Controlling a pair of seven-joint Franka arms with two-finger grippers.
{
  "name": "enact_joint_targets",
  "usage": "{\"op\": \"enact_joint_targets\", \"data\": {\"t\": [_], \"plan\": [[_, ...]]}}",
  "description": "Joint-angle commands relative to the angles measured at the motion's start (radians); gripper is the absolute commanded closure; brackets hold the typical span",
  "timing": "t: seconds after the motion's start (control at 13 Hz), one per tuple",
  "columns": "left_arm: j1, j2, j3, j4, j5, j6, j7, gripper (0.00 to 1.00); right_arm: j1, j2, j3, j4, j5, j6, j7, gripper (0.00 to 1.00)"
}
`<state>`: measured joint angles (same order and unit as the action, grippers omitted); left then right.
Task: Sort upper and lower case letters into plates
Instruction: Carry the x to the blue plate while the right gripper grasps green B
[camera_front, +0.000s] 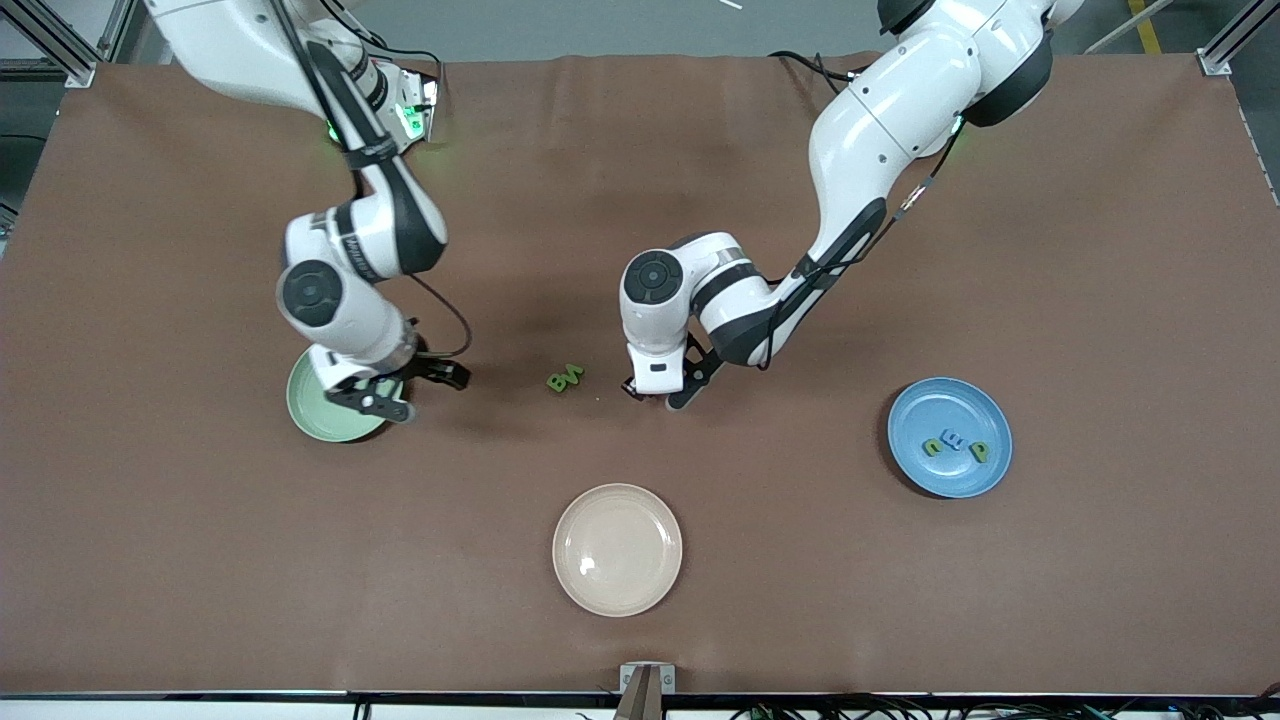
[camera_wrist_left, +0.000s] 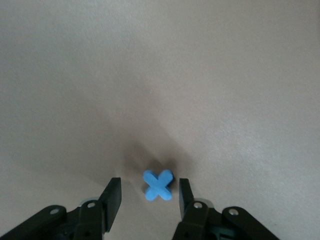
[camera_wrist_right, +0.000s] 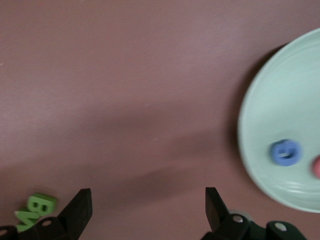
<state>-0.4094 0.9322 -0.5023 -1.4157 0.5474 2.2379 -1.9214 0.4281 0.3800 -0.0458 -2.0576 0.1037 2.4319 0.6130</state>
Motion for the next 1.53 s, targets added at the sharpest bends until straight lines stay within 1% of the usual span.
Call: {"op": "enact_joint_targets", "data": {"t": [0.0, 0.08, 0.23, 0.38, 0.46, 0.54, 0.61, 0.69, 0.77, 0.84, 1.0, 1.07, 1.15, 1.3, 1.46], "plan": [[-0.022, 0.026, 0.015, 0.044, -0.015, -0.003, -0.011, 0.47, 0.056, 0.124, -0.008, 0.062, 0.013, 0.088, 0.108, 0.00], [-0.022, 0.026, 0.016, 0.044, -0.015, -0.003, -0.011, 0.48, 0.075, 0.155, -0.008, 0.098, 0.013, 0.090, 0.146, 0.00], [-0.022, 0.028, 0.019, 0.044, -0.015, -0.003, -0.011, 0.52, 0.102, 0.201, -0.008, 0.160, 0.013, 0.088, 0.227, 0.00], [-0.022, 0.037, 0.019, 0.046, -0.015, -0.001, -0.011, 0.56, 0.116, 0.211, -0.008, 0.168, 0.013, 0.090, 0.298, 0.00], [-0.020, 0.037, 0.019, 0.046, -0.015, -0.001, -0.011, 0.66, 0.132, 0.211, -0.008, 0.166, 0.013, 0.090, 0.345, 0.00], [-0.019, 0.039, 0.019, 0.047, -0.017, -0.001, -0.011, 0.71, 0.159, 0.212, -0.008, 0.165, 0.011, 0.093, 0.410, 0.00], [-0.019, 0.039, 0.019, 0.047, -0.015, -0.001, -0.014, 0.71, 0.181, 0.217, -0.009, 0.165, 0.008, 0.098, 0.457, 0.00], [-0.019, 0.042, 0.022, 0.046, -0.017, 0.006, -0.016, 0.74, 0.201, 0.223, -0.009, 0.162, 0.008, 0.111, 0.488, 0.00], [-0.019, 0.043, 0.027, 0.046, -0.017, 0.008, -0.016, 0.85, 0.222, 0.227, -0.009, 0.160, 0.007, 0.119, 0.516, 0.00], [-0.015, 0.039, 0.027, 0.046, -0.017, 0.008, -0.016, 0.99, 0.236, 0.235, -0.012, 0.160, 0.004, 0.121, 0.534, 0.00], [0.003, 0.005, 0.027, 0.046, -0.027, -0.003, -0.022, 1.00, 0.244, 0.241, -0.016, 0.162, -0.001, 0.121, 0.545, 0.03], [0.023, -0.030, 0.027, 0.044, -0.032, -0.004, -0.022, 1.00, 0.244, 0.246, -0.016, 0.162, -0.002, 0.121, 0.545, 0.05], [0.061, -0.056, 0.027, 0.041, -0.030, -0.017, -0.022, 1.00, 0.244, 0.250, -0.016, 0.163, -0.002, 0.121, 0.545, 0.06], [0.138, -0.122, 0.019, 0.035, -0.029, -0.088, -0.002, 1.00, 0.244, 0.260, -0.017, 0.166, -0.012, 0.122, 0.545, 0.09], [0.213, -0.171, 0.008, 0.031, -0.029, -0.157, 0.091, 1.00, 0.244, 0.260, -0.016, 0.166, -0.016, 0.122, 0.545, 0.19]]}}
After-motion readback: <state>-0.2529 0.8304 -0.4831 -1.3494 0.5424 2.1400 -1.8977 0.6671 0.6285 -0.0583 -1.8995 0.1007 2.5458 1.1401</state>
